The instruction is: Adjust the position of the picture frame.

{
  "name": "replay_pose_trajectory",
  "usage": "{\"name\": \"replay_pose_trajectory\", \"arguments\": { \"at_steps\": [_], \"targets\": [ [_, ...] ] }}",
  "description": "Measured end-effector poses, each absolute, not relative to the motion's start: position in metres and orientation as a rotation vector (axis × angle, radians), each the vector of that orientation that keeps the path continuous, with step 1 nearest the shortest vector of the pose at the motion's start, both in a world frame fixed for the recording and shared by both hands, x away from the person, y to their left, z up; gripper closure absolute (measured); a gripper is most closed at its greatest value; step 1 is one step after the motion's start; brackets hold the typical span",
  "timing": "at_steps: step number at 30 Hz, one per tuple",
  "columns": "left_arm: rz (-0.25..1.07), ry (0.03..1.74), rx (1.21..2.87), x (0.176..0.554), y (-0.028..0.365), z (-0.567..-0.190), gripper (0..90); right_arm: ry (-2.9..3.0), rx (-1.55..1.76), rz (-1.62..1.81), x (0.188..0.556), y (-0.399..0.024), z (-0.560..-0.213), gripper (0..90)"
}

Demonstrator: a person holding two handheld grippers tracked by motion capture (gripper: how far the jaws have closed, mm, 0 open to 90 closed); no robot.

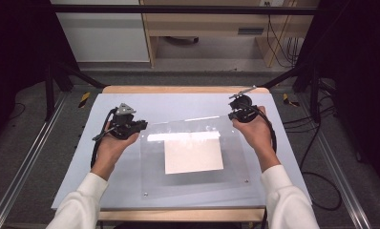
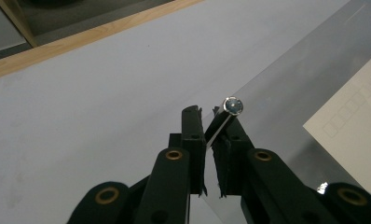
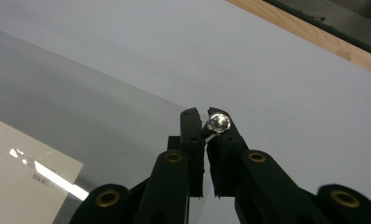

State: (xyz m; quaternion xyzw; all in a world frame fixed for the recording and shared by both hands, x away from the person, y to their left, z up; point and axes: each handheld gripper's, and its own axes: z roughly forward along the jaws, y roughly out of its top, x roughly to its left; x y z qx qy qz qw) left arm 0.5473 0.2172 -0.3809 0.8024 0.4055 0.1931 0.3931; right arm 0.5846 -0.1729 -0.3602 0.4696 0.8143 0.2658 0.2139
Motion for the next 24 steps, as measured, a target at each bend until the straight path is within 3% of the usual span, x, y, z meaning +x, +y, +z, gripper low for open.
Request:
{"name": "replay_pose_trajectory", "arguments": {
  "at_steps": [13, 24],
  "targets": [
    [0.473, 1.011, 2.098, 0.557, 0.238, -0.385, 82.7, 2.285, 1.338, 0.73, 0.569, -0.151, -0.379, 85.4],
    [0.436, 1.035, 2.122, 0.587, 0.223, -0.423, 82.5, 2.303, 1.394, 0.685, 0.585, -0.162, -0.414, 85.3]
  ]
}}
